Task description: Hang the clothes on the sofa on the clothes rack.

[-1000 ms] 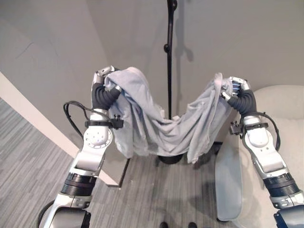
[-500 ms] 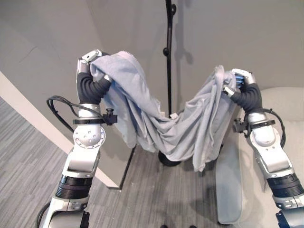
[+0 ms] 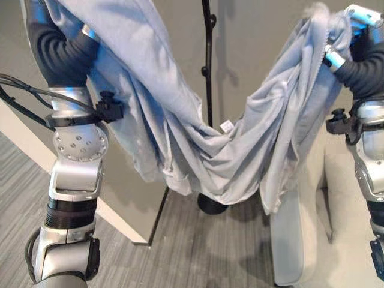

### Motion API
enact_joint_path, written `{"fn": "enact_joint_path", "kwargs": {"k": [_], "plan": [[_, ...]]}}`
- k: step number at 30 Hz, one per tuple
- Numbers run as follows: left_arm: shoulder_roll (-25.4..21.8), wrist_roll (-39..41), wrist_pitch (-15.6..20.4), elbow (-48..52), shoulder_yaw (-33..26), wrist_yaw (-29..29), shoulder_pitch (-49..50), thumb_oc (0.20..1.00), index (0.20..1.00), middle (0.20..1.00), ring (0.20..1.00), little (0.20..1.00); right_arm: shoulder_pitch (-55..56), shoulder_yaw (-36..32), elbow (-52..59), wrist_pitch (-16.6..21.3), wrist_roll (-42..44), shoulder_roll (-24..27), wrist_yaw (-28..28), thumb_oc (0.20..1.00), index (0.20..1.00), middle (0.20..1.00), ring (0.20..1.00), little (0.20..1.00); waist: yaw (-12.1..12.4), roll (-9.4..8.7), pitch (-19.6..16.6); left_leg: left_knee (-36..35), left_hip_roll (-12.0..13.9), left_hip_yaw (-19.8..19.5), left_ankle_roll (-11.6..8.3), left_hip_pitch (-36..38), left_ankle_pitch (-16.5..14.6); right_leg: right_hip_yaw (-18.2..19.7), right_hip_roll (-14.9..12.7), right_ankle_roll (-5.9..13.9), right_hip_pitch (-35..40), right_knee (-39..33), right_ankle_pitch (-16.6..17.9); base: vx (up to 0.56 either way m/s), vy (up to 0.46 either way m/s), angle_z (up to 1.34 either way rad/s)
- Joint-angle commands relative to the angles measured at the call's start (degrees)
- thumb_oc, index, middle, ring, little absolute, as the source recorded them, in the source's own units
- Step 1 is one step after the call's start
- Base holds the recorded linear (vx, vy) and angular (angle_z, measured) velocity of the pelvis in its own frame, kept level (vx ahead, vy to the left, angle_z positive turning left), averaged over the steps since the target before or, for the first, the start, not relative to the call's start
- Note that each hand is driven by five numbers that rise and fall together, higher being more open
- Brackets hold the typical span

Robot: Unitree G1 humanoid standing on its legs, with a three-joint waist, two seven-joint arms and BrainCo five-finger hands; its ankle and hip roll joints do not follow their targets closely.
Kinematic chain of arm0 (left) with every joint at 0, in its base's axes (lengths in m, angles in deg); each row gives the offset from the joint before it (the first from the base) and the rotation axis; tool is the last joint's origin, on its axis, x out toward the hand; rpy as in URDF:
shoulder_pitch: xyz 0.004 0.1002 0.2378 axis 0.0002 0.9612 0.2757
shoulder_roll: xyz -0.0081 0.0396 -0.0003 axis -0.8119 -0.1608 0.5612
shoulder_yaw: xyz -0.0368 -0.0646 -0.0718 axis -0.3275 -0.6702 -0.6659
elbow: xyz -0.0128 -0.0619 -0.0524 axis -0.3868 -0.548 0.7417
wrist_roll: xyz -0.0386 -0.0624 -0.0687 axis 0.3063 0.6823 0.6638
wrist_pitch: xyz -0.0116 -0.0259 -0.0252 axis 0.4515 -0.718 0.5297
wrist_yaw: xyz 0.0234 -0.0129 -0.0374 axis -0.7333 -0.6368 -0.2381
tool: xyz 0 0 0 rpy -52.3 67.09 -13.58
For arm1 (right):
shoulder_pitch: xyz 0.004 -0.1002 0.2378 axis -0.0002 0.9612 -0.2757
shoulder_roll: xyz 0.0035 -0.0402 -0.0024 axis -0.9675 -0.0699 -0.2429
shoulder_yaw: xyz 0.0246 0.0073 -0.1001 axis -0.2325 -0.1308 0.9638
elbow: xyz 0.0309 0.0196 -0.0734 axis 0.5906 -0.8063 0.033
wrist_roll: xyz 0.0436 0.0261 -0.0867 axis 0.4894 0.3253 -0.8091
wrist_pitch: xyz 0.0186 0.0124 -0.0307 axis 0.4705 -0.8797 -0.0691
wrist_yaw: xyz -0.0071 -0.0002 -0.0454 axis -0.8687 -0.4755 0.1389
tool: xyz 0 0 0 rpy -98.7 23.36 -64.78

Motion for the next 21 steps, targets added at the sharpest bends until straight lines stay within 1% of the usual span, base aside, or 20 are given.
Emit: {"fn": "enact_joint_path", "kwargs": {"k": [1, 4, 5, 7, 9, 11, 13, 14, 15, 16, 17, 18, 20, 21], "plan": [[-4.3, 1.3, 1.7, -4.4, 3.2, -2.6, -5.0, 0.2, 0.2, 0.2, 0.2, 0.2, -4.4, -2.3, -1.9, 2.5, -0.6, 1.5, 4.0, 0.2, 0.2, 0.2, 0.2, 0.2, 1.2, -3.0, -5.4, 0.3, 3.2, 1.8, -3.27, 2.8, -4.6, -2.0, -9.2, 8.75, -1.4, 3.0, 1.1, 0.0, 0.0, 0.0], [-7.5, 0.6, 1.1, -8.1, 5.6, -3.8, -10.0, 0.2, 0.2, 0.2, 0.2, 0.2, -9.5, -0.3, -5.5, 2.6, -0.3, 4.7, 5.8, 0.2, 0.2, 0.2, 0.2, 0.2, 1.2, -3.03, -5.7, 0.3, 3.2, 1.8, -3.44, 2.8, -4.6, -2.1, -9.2, 8.78, -1.3, 2.9, 1.0, 0.0, 0.0, 0.0], [-7.5, 0.6, 1.2, -8.2, 5.7, -3.9, -10.2, 0.2, 0.2, 0.2, 0.2, 0.2, -9.7, -0.2, -5.6, 2.6, -0.3, 4.8, 5.9, 0.2, 0.2, 0.2, 0.2, 0.2, 1.2, -3.03, -5.6, 0.3, 3.2, 1.8, -3.44, 2.8, -4.6, -2.1, -9.2, 8.78, -1.3, 2.9, 1.0, 0.0, 0.0, 0.0], [-10.4, 0.7, 0.2, -13.2, 8.9, -4.7, -15.0, 0.2, 0.2, 0.2, 0.2, 0.2, -15.1, 3.1, -10.4, 2.1, 0.8, 8.8, 7.4, 0.2, 0.2, 0.2, 0.2, 0.2, 1.1, -3.08, -6.2, 0.3, 3.3, 1.9, -3.64, 2.9, -4.5, -2.1, -9.1, 8.83, -1.3, 2.9, 1.1, 0.0, 0.0, 0.0], [-11.9, 1.5, 0.0, -17.0, 11.3, -5.2, -18.9, 0.2, 0.2, 0.2, 0.2, 0.2, -19.7, 5.4, -13.9, 2.0, 2.0, 10.8, 8.4, 0.2, 0.2, 0.2, 0.2, 0.2, 1.0, -2.93, -6.2, 0.3, 3.3, 2.0, -3.74, 2.8, -4.5, -2.2, -9.1, 8.92, -1.4, 2.8, 1.2, 0.0, 0.0, 0.0], [-14.3, 2.2, -0.5, -22.0, 15.3, -5.5, -23.9, 0.2, 0.2, 0.2, 0.2, 0.2, -25.0, 9.7, -18.7, 1.3, 1.9, 14.1, 9.6, 0.2, 0.2, 0.2, 0.2, 0.2, 0.9, -2.96, -6.5, 0.3, 3.3, 2.1, -3.9, 2.7, -4.3, -2.3, -9.1, 9.03, -1.4, 2.8, 1.3, 0.0, 0.0, 0.0], [-16.0, 3.5, -0.8, -27.1, 19.3, -5.7, -29.4, 0.2, 0.2, 0.2, 0.2, 0.2, -30.7, 13.7, -23.6, 0.9, 2.8, 16.1, 10.4, 0.2, 0.2, 0.2, 0.2, 0.2, 0.7, -2.81, -6.7, 0.3, 3.4, 2.1, -4.04, 2.8, -4.8, -2.4, -9.0, 9.24, -1.2, 2.7, 0.9, 0.04, 0.008, -0.01], [-17.0, 3.7, -1.1, -30.1, 22.3, -5.7, -32.6, 0.2, 0.2, 0.2, 0.2, 0.2, -34.1, 16.9, -26.6, 0.5, 3.0, 17.1, 10.7, 0.2, 0.2, 0.2, 0.2, 0.2, 0.7, -2.78, -6.8, 0.3, 3.3, 2.1, -4.12, 2.8, -4.8, -2.3, -9.0, 9.3, -1.3, 2.7, 1.1, 0.0, 0.0, 0.0], [-17.6, 3.7, -1.6, -32.4, 24.5, -5.6, -35.0, 0.2, 0.2, 0.2, 0.2, 0.2, -36.7, 19.1, -29.2, -0.1, 3.3, 17.6, 11.0, 0.2, 0.2, 0.2, 0.2, 0.2, 0.6, -2.78, -6.7, 0.3, 3.3, 2.2, -4.19, 2.6, -4.2, -2.3, -9.1, 9.27, -1.5, 2.9, 1.6, 0.0, 0.0, 0.0], [-18.2, 3.9, -1.9, -35.2, 27.0, -5.5, -37.7, 0.2, 0.2, 0.2, 0.2, 0.2, -39.4, 21.6, -32.1, -0.3, 3.9, 18.0, 10.9, 0.2, 0.2, 0.2, 0.2, 0.2, 0.4, -2.64, -6.8, 0.3, 3.3, 2.2, -4.25, 2.8, -4.8, -2.3, -9.1, 9.43, -1.4, 2.8, 1.2, 0.0, 0.0, 0.0], [-18.5, 4.3, -1.9, -37.9, 29.1, -5.5, -40.0, 0.2, 0.2, 0.2, 0.2, 0.2, -42.5, 24.7, -35.2, -0.6, 4.0, 18.4, 10.9, 0.2, 0.2, 0.2, 0.2, 0.2, 0.3, -2.63, -6.7, 0.3, 3.3, 2.3, -4.31, 2.8, -4.7, -2.3, -9.1, 9.46, -1.4, 2.8, 1.3, 0.03, 0.007, -0.01], [-18.8, 4.3, -2.3, -39.3, 30.4, -5.3, -40.9, 0.2, 0.2, 0.2, 0.2, 0.2, -43.7, 26.2, -37.1, -1.2, 3.8, 18.7, 10.8, 0.2, 0.2, 0.2, 0.2, 0.2, 0.2, -2.64, -6.8, 0.3, 3.3, 2.4, -4.35, 2.8, -4.7, -2.3, -9.1, 9.46, -1.4, 2.8, 1.3, 0.0, 0.0, 0.0], [-19.5, 4.4, -3.1, -45.4, 35.7, -4.4, -45.6, 0.2, 0.2, 0.2, 0.2, 0.2, -49.4, 32.1, -44.4, -2.4, 4.6, 18.6, 10.4, 0.2, 0.2, 0.2, 0.2, 0.2, -0.1, -2.4, -6.8, 0.3, 3.3, 2.5, -4.49, 2.6, -4.5, -2.2, -9.0, 9.6, -1.8, 2.9, 1.5, 0.0, 0.0, 0.0], [-19.6, 4.3, -3.6, -47.5, 37.2, -4.0, -46.7, 0.2, 0.2, 0.2, 0.2, 0.2, -50.8, 33.6, -46.4, -2.8, 5.1, 18.3, 10.0, 0.2, 0.2, 0.2, 0.2, 0.2, -0.2, -2.28, -6.7, 0.3, 3.4, 2.5, -4.52, 2.6, -4.4, -2.1, -9.0, 9.62, -2.0, 2.8, 1.6, 0.0, 0.0, 0.0]]}}
